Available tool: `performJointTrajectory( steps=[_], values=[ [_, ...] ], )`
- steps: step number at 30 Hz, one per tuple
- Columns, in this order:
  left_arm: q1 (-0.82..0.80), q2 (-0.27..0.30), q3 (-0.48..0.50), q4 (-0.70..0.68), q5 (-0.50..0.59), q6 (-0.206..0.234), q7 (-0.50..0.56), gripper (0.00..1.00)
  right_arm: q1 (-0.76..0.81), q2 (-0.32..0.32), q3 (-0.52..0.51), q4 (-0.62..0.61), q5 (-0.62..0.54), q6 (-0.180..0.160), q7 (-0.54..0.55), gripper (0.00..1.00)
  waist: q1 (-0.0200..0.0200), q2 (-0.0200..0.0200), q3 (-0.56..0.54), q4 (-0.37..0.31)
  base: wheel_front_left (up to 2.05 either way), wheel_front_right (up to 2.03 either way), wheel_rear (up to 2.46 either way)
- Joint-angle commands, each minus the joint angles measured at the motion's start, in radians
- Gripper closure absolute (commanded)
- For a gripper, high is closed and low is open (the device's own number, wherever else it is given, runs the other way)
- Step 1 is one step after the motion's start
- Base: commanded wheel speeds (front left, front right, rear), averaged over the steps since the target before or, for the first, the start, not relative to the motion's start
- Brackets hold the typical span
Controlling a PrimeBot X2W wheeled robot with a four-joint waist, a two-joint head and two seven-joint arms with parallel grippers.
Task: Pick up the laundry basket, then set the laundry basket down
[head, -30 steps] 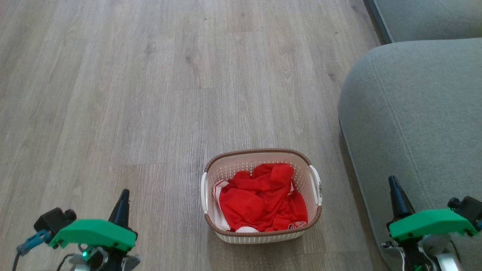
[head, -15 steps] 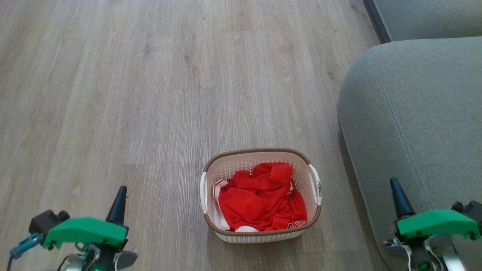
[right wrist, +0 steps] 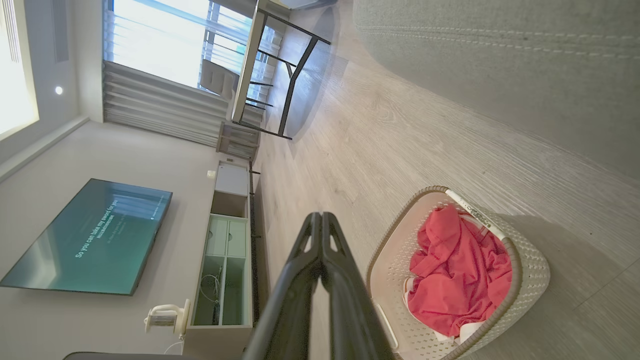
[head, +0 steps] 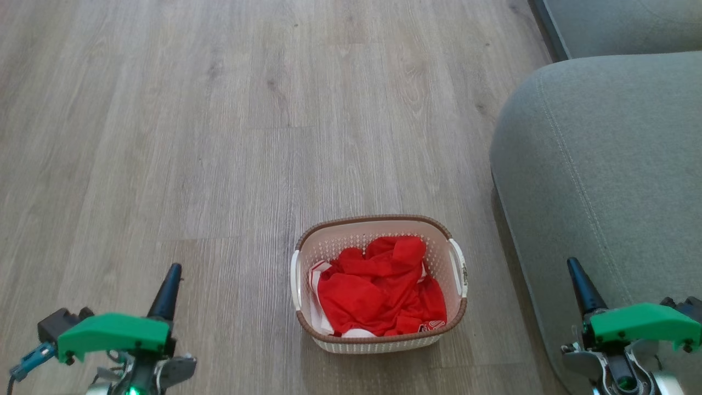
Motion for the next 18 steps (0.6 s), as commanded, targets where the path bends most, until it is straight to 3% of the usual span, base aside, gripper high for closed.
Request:
performJointTrajectory(
  steps=[1, 18],
  values=[
    [-0.067, 0.002, 0.041, -0.025, -0.02, -0.013, 0.005, 1.0, -0.06, -0.024, 0.008, -0.028, 0.029, -0.001, 0.01, 1.0, 0.0, 0.0, 0.0, 0.0, 0.0, 0.0, 0.0],
    [-0.088, -0.033, 0.114, 0.003, -0.172, -0.066, 0.05, 1.0, -0.077, -0.024, -0.008, -0.011, 0.229, -0.002, 0.055, 1.0, 0.0, 0.0, 0.003, -0.004, 0.0, 0.0, 0.0]
  ],
)
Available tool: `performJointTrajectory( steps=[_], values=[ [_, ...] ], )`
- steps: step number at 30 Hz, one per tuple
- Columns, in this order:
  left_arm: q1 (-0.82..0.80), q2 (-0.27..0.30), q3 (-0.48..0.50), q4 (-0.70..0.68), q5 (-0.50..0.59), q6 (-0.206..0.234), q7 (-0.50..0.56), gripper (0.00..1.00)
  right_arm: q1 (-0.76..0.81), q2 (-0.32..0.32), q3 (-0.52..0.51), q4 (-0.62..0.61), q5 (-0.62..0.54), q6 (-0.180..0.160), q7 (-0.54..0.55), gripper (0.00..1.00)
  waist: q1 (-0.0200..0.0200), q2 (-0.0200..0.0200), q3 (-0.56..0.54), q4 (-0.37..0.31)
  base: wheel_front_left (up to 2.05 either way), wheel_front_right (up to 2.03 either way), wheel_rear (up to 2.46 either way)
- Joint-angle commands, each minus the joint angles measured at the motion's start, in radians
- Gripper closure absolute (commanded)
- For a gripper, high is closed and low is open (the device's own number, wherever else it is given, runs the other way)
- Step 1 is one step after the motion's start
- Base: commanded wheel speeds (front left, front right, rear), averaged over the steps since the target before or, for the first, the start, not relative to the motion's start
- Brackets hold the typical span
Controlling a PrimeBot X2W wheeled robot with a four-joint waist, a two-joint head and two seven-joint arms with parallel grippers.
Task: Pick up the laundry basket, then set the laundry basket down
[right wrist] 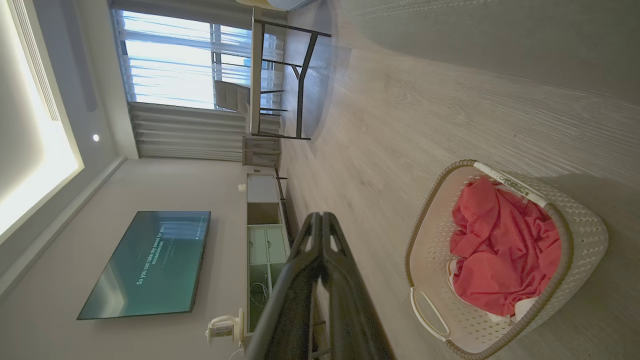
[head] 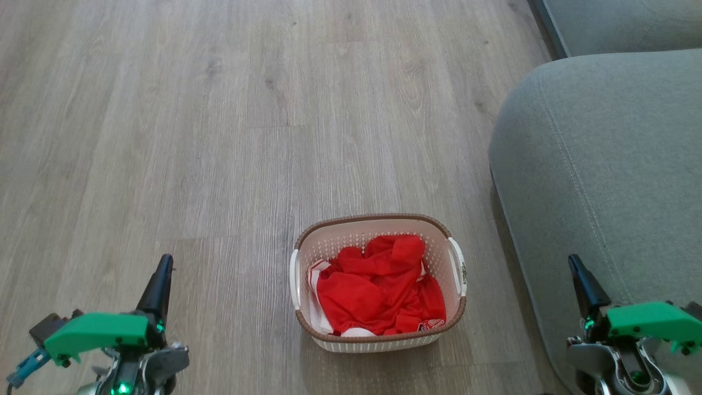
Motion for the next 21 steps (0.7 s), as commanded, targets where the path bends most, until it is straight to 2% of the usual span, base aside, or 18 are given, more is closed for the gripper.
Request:
performJointTrajectory(
  steps=[1, 10, 21],
  values=[
    [-0.068, -0.003, 0.047, -0.021, -0.03, -0.016, 0.011, 1.0, -0.059, -0.024, 0.014, -0.029, 0.041, -0.002, 0.017, 1.0, 0.0, 0.0, 0.0, 0.0, 0.0, 0.0, 0.0],
    [-0.078, -0.02, 0.081, -0.008, -0.101, -0.041, 0.032, 1.0, -0.067, -0.023, 0.006, -0.021, 0.134, -0.002, 0.039, 1.0, 0.0, 0.0, 0.002, -0.002, 0.0, 0.0, 0.0],
    [-0.079, -0.022, 0.085, -0.007, -0.103, -0.042, 0.035, 1.0, -0.068, -0.021, 0.002, -0.02, 0.136, -0.002, 0.042, 1.0, 0.0, 0.0, 0.002, -0.003, 0.0, 0.0, 0.0]
  ],
)
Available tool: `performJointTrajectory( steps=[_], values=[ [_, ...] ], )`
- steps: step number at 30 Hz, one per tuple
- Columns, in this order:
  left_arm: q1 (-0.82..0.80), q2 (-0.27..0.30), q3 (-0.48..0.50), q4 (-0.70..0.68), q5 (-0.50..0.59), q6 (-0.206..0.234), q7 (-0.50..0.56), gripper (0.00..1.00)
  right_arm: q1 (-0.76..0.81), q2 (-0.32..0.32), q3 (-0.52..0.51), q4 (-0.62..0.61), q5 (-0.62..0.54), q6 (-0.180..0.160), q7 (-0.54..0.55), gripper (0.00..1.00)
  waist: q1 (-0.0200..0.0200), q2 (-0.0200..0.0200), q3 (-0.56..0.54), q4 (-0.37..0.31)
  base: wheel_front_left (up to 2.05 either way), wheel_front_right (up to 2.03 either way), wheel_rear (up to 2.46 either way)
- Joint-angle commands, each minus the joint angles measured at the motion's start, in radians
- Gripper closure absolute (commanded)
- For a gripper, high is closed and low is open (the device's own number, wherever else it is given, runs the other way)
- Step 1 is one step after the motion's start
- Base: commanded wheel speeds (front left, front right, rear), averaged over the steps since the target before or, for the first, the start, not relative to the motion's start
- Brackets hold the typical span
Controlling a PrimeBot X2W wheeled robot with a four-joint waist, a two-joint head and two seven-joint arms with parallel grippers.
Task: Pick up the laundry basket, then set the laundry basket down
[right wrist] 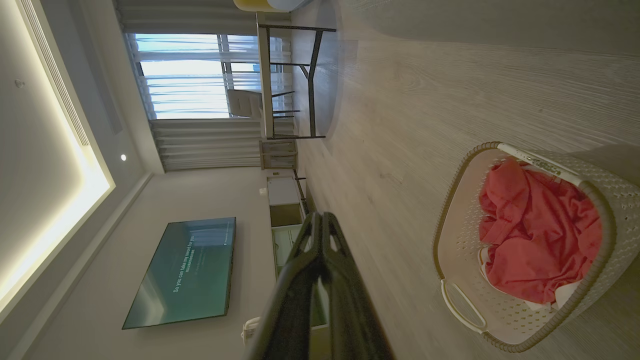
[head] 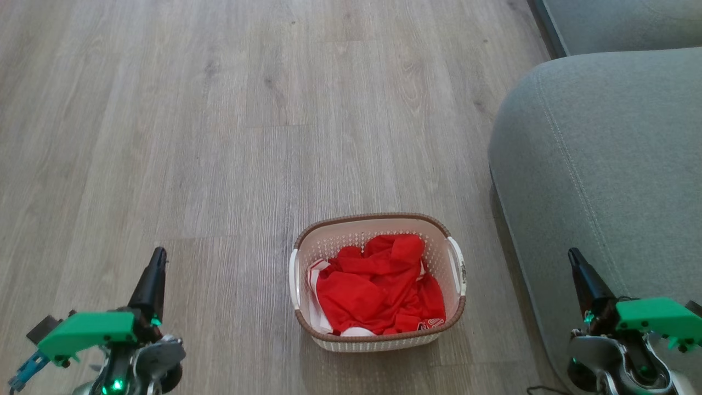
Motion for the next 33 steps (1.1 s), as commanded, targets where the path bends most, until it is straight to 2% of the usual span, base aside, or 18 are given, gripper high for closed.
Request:
performJointTrajectory(
  steps=[1, 33],
  values=[
    [-0.058, 0.005, 0.032, -0.029, 0.0, -0.007, 0.005, 1.0, -0.047, -0.021, 0.015, -0.032, 0.004, -0.001, 0.005, 1.0, 0.0, 0.0, 0.0, 0.0, 0.0, 0.0, 0.0],
    [-0.058, 0.001, 0.038, -0.029, 0.004, -0.007, 0.009, 1.0, -0.048, -0.016, 0.007, -0.031, -0.003, -0.001, 0.011, 1.0, 0.0, 0.0, 0.0, 0.0, 0.0, 0.0, 0.0]
  ],
)
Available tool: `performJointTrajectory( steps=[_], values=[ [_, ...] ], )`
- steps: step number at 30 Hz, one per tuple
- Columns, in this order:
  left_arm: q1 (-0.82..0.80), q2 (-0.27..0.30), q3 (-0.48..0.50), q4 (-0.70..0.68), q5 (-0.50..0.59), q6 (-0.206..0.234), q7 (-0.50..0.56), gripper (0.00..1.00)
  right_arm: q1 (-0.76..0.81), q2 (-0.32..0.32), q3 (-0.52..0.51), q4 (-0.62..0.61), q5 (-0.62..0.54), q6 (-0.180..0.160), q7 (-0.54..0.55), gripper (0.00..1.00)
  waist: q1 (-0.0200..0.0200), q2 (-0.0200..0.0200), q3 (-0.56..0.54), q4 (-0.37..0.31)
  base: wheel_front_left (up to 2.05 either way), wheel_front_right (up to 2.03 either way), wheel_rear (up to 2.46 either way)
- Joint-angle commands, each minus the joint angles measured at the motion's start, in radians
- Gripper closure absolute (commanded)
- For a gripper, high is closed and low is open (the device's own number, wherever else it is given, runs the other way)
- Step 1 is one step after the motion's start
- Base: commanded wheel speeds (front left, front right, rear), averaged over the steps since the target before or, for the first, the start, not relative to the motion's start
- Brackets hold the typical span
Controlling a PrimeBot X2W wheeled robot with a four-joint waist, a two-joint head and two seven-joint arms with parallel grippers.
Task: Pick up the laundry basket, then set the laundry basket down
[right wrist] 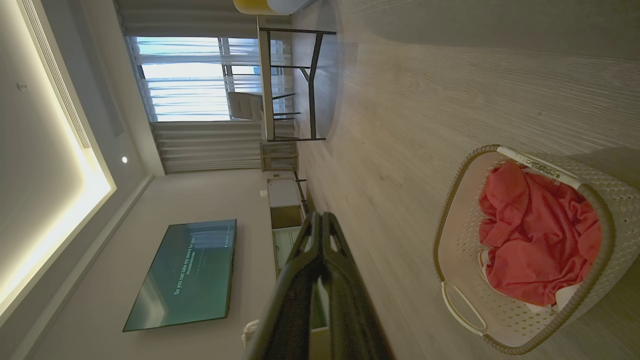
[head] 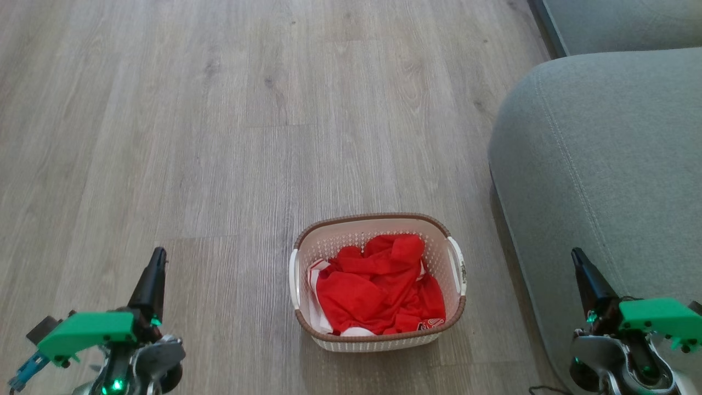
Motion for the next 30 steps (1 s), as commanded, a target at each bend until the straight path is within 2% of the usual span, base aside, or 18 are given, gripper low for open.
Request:
performJointTrajectory(
  steps=[1, 30],
  values=[
    [-0.058, 0.004, 0.033, -0.029, 0.004, -0.007, 0.007, 1.0, -0.048, -0.016, 0.019, -0.031, -0.002, -0.001, 0.007, 1.0, 0.0, -0.0001, 0.0, 0.0, 0.0, 0.0, 0.0],
    [-0.058, 0.002, 0.036, -0.029, 0.006, -0.007, 0.009, 1.0, -0.048, -0.012, 0.014, -0.031, -0.006, -0.001, 0.011, 1.0, 0.0, -0.0001, 0.0, 0.0, 0.0, 0.0, 0.0]
  ],
)
